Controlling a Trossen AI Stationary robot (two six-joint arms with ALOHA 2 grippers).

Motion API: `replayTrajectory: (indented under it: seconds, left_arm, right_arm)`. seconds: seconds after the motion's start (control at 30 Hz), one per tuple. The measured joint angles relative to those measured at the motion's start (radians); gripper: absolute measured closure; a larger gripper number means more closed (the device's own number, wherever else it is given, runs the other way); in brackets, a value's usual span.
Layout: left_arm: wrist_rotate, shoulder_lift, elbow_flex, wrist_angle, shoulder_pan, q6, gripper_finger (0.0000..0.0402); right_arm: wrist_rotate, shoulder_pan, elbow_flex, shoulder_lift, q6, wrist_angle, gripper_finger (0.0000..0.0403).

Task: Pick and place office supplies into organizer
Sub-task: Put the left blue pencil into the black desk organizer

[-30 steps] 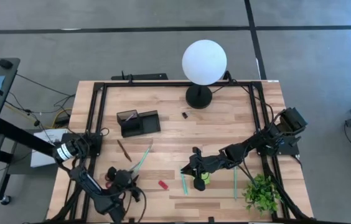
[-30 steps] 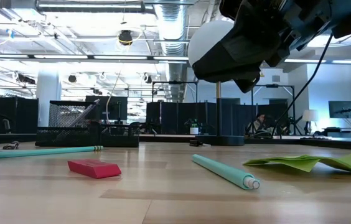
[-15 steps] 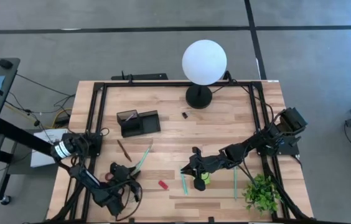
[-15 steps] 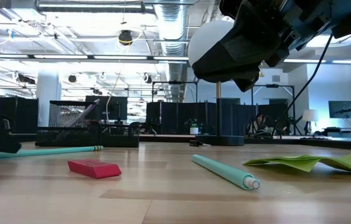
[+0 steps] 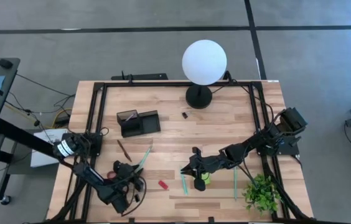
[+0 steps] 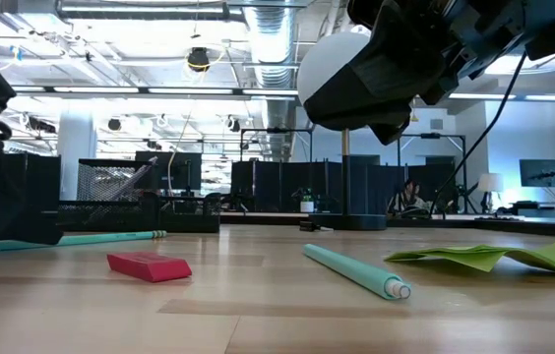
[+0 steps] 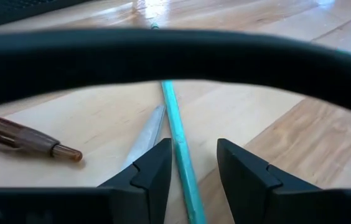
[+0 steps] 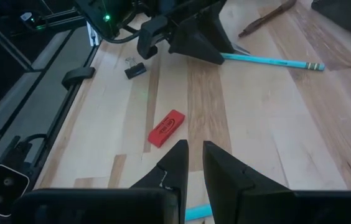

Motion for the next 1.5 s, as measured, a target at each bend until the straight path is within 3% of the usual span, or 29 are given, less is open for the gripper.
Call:
replayTrajectory:
  seconds: [0.43, 0.63, 0.73, 0.97, 1.1, 1.2, 1.5]
  left_arm:
    - [0.012, -0.001, 0.013, 0.03, 0.057, 0.033, 0.0276]
    - [0.134, 0.0, 0.099, -0.093, 0.107, 0.189, 0.0276]
    - [0.139, -0.002, 0.104, -0.084, 0.127, 0.229, 0.0276]
    - [0.103, 0.013, 0.102, -0.067, 0.121, 0.182, 0.0276]
    - [0.02, 0.08, 0.124, -0.088, 0.095, 0.112, 0.0276]
    - [0.072, 0.084, 0.173, -0.174, 0.093, 0.053, 0.0276]
    - [0.066, 0.113, 0.198, -0.17, 0.06, 0.06, 0.0276]
  right_arm:
    - [0.0, 0.0, 0.0, 0.0, 0.0, 0.0, 0.036]
    - [0.0, 0.0, 0.0, 0.0, 0.0, 0.003, 0.036]
    - [0.0, 0.0, 0.0, 0.0, 0.0, 0.003, 0.036]
    - [0.0, 0.01, 0.0, 0.0, 0.0, 0.003, 0.036]
    - [0.0, 0.023, 0.0, 0.0, 0.0, 0.002, 0.036]
    - [0.0, 0.036, 0.0, 0.0, 0.0, 0.003, 0.036]
    - [0.0, 0.047, 0.0, 0.0, 0.0, 0.001, 0.036]
